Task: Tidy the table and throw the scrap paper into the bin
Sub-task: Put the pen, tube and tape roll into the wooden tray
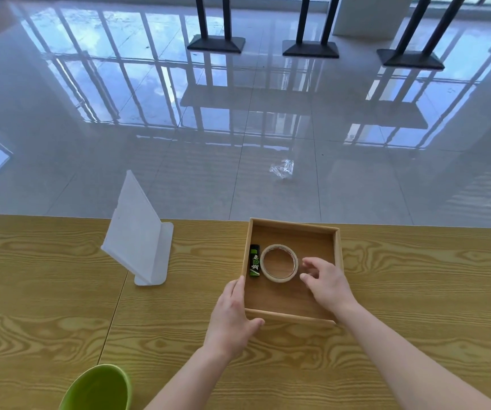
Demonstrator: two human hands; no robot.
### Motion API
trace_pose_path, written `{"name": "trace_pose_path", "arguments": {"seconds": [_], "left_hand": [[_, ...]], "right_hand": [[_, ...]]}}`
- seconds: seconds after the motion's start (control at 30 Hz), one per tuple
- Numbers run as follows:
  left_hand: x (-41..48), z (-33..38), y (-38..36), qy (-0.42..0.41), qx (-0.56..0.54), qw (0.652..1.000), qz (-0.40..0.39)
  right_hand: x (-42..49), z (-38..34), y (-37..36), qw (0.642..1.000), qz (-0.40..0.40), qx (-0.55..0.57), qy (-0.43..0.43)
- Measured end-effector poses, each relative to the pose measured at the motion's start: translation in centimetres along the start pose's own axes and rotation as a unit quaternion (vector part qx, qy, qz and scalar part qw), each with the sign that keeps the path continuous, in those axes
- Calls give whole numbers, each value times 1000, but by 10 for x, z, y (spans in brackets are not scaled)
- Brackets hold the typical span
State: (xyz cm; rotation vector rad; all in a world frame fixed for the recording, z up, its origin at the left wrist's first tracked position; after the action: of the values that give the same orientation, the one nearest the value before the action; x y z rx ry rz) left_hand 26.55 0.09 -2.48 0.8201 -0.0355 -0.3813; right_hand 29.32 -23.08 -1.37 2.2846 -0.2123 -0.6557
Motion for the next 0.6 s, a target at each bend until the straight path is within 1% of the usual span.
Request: {"name": "trace_pose_path", "arguments": {"seconds": [0.1,0.17,0.27,0.4,0.6], "left_hand": [[1,1,-1,5,5,1000,5],[2,1,-1,9,6,1000,5],[4,0,-1,20,7,1000,4],[6,-2,-2,30,8,1000,3],[7,-2,-4,31,13,999,6]], "right_hand": [[-5,-7,-9,996,9,-64,54],[-9,-8,-17,993,15,-93,73],[-13,-5,-21,991,27,-111,69],[-11,-6,-18,992,7,-110,65],[-3,-8,-18,990,3,-124,65]]}}
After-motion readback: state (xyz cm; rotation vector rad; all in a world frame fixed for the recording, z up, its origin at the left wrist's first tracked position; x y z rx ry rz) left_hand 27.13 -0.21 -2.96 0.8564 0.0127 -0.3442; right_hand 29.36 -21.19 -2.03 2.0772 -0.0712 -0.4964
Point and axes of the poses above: each hand's wrist, its own x-axis towards the middle knuckle, its own y-axis out of the back of the hand, z = x × y, the point moved 2 cm from there along x, towards the middle knuckle, and after that the axes turned 11 degrees about -y, right-handed, at the moved point
